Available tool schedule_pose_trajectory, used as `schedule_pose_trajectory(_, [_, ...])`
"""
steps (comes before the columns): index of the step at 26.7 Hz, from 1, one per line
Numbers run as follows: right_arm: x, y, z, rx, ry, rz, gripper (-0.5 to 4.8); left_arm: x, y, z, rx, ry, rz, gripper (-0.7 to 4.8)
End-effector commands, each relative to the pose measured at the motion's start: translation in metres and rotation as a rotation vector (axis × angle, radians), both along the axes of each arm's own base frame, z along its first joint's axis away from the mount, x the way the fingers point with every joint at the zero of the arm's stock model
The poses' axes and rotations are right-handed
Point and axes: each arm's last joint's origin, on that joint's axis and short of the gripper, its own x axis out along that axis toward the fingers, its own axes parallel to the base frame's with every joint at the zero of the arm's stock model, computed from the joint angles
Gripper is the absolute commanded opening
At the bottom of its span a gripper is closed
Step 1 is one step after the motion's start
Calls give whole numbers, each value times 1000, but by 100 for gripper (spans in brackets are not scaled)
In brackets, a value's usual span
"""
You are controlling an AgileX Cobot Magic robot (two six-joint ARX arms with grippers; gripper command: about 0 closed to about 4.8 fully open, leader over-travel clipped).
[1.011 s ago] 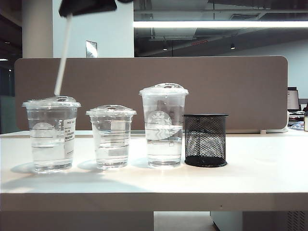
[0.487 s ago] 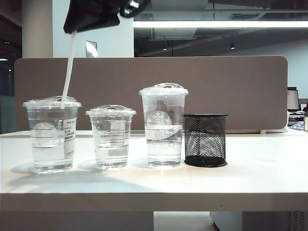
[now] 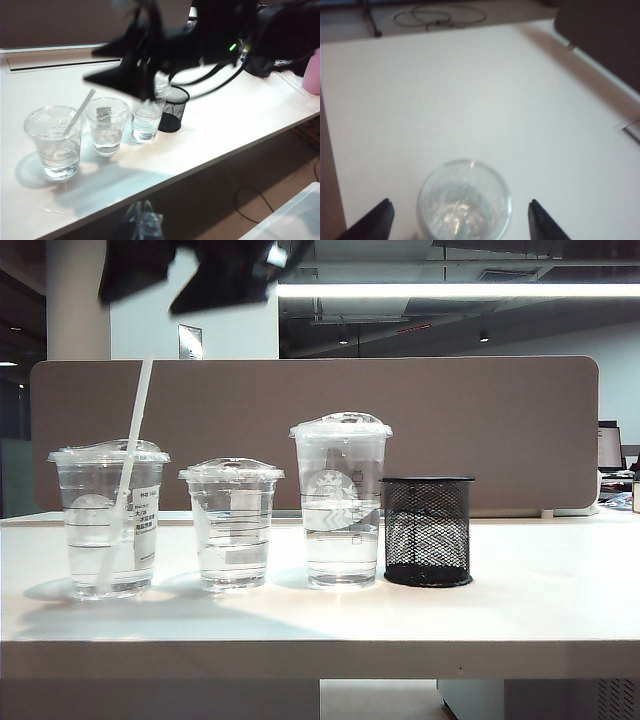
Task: Pick up the straw and insert it into the medium coffee cup.
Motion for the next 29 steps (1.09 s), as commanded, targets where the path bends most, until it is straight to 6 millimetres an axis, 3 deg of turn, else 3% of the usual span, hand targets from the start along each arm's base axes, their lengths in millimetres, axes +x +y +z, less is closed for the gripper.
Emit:
schedule_pose_trajectory(1, [-24, -26, 51, 90, -70, -3, 111, 0, 0, 2, 2, -19, -4, -2])
schedule_pose_trajectory(2, [-31, -34, 61, 99, -78, -8, 4, 0, 0, 2, 1, -22, -4, -2])
schedule_pose_trajectory(3, [-39, -45, 73, 107, -88, -22, 3, 0, 0, 2, 2, -25, 2, -2])
schedule_pose_trajectory(6, [-81, -103, 116, 137, -149, -164, -6, 8, 1, -1, 17, -16, 76, -2])
schedule_pose_trajectory(7, [-89, -114, 121, 159, -166, -181, -6, 11, 1, -3, 20, -9, 84, -2])
schedule_pose_trajectory(8, [-106, -139, 128, 213, -202, -210, -6, 19, 0, -9, 22, 11, 82, -2])
schedule_pose_trajectory(11, [-129, -172, 125, 277, -248, -280, -6, 35, -1, -20, 21, 33, 80, -2])
schedule_pose_trajectory(13, [-149, -200, 111, 338, -282, -303, -6, 56, -3, -32, 15, 18, 78, -3])
schedule_pose_trajectory(15, [-159, -214, 99, 371, -296, -304, -6, 71, -5, -38, -12, -14, 82, -3])
schedule_pose_trajectory(18, [-178, -239, 65, 427, -286, -307, -6, 98, -7, -52, -64, -102, 95, -3])
schedule_pose_trajectory(22, [-192, -258, 34, 541, -219, -308, -6, 120, -8, -77, -63, -114, 125, -3])
schedule_pose_trajectory(23, [-197, -265, 18, 570, -206, -304, -6, 127, -9, -90, -60, -101, 136, -3])
schedule_pose_trajectory(29, [-204, -275, -28, 563, -203, -305, -6, 142, -10, -124, -50, -53, 153, -2])
